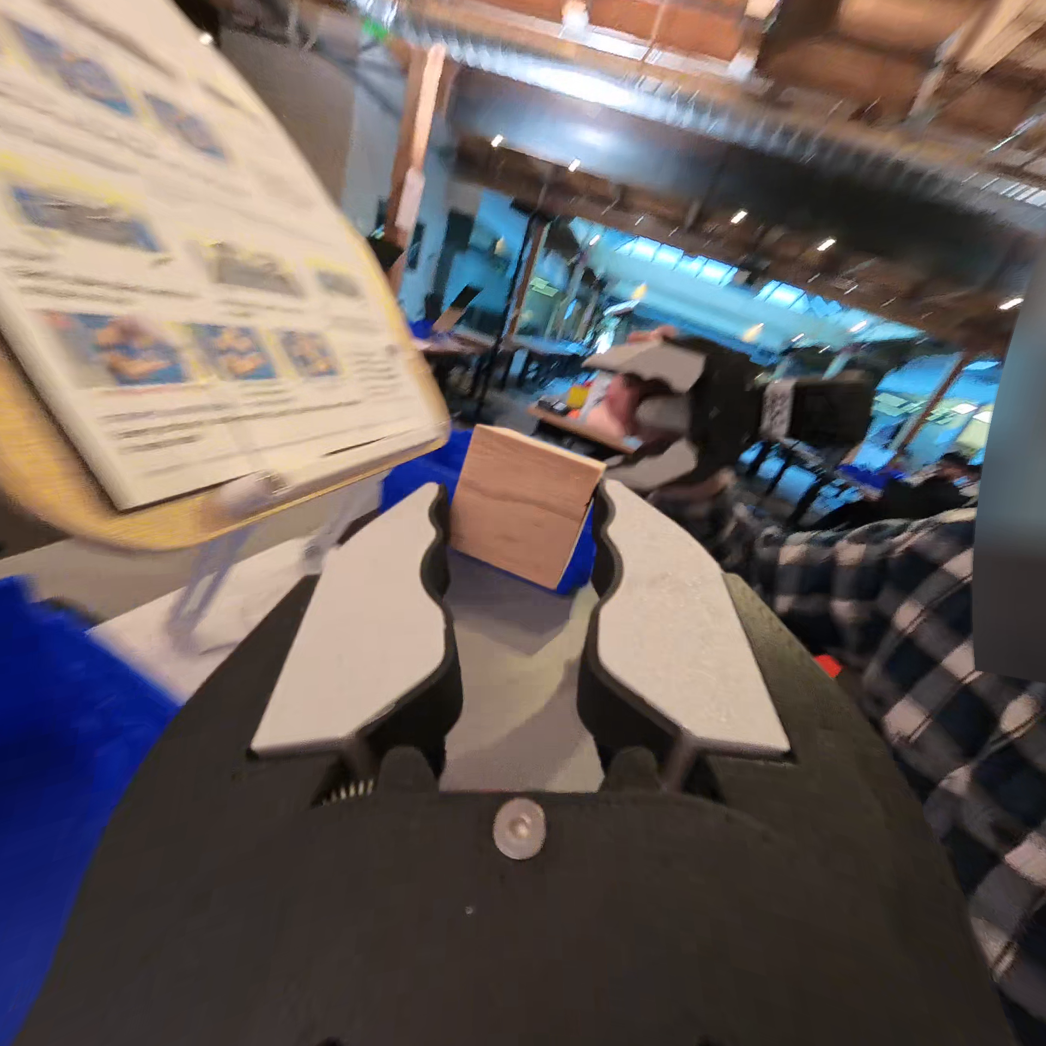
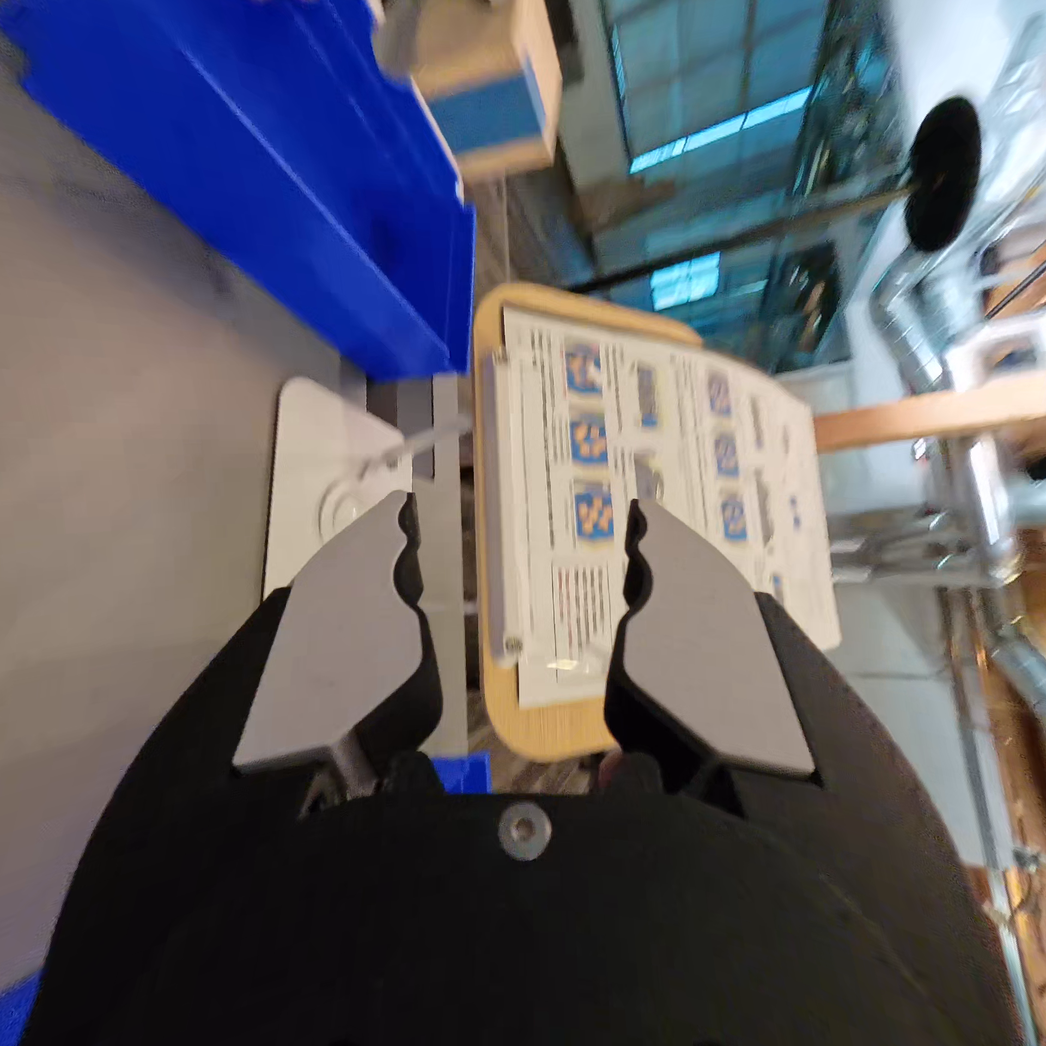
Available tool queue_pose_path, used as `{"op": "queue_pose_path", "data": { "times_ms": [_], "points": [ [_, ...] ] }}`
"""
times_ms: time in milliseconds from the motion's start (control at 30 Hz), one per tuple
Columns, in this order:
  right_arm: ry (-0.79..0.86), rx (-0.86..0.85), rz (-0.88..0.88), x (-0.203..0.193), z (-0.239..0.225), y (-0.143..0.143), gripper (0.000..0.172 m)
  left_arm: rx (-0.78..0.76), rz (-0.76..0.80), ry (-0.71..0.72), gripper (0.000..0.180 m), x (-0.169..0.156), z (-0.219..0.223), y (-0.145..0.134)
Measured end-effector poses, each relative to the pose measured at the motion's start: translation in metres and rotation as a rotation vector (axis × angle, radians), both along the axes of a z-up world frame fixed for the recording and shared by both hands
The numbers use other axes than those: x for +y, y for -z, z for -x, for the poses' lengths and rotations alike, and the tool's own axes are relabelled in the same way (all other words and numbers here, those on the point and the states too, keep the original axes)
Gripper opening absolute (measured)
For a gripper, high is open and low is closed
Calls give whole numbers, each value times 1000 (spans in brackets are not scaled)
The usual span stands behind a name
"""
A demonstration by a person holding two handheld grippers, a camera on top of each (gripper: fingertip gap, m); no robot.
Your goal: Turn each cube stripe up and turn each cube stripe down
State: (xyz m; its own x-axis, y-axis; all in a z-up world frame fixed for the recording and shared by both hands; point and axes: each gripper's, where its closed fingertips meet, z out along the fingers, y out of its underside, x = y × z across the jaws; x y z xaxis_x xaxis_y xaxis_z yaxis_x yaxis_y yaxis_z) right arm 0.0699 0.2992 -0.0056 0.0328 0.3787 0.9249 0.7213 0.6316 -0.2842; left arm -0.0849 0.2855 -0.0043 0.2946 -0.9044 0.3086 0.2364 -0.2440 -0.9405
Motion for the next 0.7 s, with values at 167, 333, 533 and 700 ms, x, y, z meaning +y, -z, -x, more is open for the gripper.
{"op": "queue_pose_path", "data": {
  "times_ms": [167, 333, 533, 700],
  "points": [
    [-138, 94, -147, -36, 47, 10, 66, -115, 37, 133, 48, -34, -74, -10],
    [-205, 164, -238, -54, 52, -1, 54, -99, 82, 252, 48, -48, -116, -1],
    [-183, 1, -185, -47, 36, 5, 45, -115, 125, 309, 46, -45, -123, -1],
    [129, -296, 128, 4, -65, 17, 46, 6, -63, 143, 36, -24, -96, -27]
  ]
}}
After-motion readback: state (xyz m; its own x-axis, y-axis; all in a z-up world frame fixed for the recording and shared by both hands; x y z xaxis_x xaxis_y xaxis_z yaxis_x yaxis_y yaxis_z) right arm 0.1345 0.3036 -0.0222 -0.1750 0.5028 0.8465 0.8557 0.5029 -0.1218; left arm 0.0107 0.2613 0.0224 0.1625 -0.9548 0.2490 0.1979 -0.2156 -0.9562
